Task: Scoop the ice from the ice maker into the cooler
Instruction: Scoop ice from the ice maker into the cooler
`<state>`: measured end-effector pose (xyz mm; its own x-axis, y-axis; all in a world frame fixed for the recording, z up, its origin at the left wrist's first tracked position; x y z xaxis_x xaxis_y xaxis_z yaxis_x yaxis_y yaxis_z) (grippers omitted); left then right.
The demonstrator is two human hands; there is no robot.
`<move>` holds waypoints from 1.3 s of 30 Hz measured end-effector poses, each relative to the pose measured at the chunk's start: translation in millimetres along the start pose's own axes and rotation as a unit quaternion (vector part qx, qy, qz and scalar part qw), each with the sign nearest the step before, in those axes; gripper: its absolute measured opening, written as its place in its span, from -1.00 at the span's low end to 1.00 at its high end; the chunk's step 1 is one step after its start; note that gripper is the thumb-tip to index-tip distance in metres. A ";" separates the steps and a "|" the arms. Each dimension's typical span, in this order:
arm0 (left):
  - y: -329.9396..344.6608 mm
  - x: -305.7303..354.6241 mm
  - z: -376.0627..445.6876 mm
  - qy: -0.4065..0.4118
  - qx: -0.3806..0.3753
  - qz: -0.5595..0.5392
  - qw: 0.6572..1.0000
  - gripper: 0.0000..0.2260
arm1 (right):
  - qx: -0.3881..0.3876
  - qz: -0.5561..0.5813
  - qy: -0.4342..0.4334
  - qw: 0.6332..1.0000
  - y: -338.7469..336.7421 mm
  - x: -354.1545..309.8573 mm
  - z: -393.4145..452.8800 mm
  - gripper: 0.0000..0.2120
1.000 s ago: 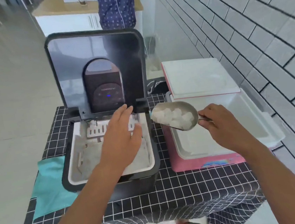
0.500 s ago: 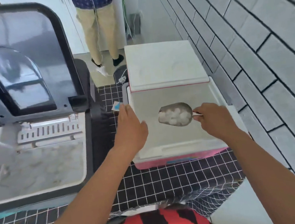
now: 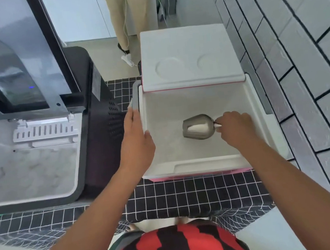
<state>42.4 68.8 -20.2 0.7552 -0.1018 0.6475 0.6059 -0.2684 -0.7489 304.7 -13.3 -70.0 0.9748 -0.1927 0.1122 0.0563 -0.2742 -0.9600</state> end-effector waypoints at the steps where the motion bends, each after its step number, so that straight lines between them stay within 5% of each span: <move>1: 0.5 0.8 -1.3 -0.003 0.002 -0.002 1.000 -0.42 | 0.008 0.005 -0.002 1.000 -0.9 0.9 -0.8 -0.84; 6: -7.6 5.6 -4.5 0.005 -0.004 -0.003 1.000 -0.45 | 0.091 0.126 0.005 0.988 -17.7 0.2 -10.9 -0.88; 11: -54.0 5.9 -2.4 0.045 0.047 -0.021 0.998 -0.51 | 0.142 0.345 -0.007 0.928 -61.1 -16.7 -31.1 -0.96; 16: -122.0 -20.6 -15.0 0.089 0.101 -0.068 0.989 -0.59 | 0.177 0.367 -0.046 0.912 -118.9 -62.3 -47.0 -0.97; 23: -208.0 -120.8 -22.9 0.033 0.145 0.043 0.988 -0.57 | 0.241 0.297 -0.169 0.908 -201.0 -176.5 -59.8 -0.87; 28: -244.6 -188.0 -22.6 0.000 0.095 0.099 0.990 -0.50 | 0.190 0.039 -0.240 0.951 -225.3 -266.9 -52.2 -0.94; 32: -249.0 -216.2 -21.3 0.034 0.041 0.059 0.997 -0.45 | 0.109 -0.100 -0.206 0.967 -229.3 -325.8 -47.2 -0.89; 39: -242.6 -234.9 -11.3 0.040 0.049 -0.009 0.998 -0.40 | 0.014 -0.142 -0.159 0.977 -206.1 -391.6 -27.9 -0.93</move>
<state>-284.8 147.0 10.9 0.7235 -0.1752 0.6677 0.6444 -0.1757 -0.7443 -94.7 92.3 91.0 0.9368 0.1902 0.2935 0.3350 -0.2465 -0.9094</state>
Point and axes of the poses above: each hand's wrist, its own z-axis towards the middle knuckle, its own y-axis out of the palm, x = y × z, the point moved 3 cm from there along z, towards the middle knuckle, and after that the axes turned 11 degrees about -y, right-handed, at the moved point
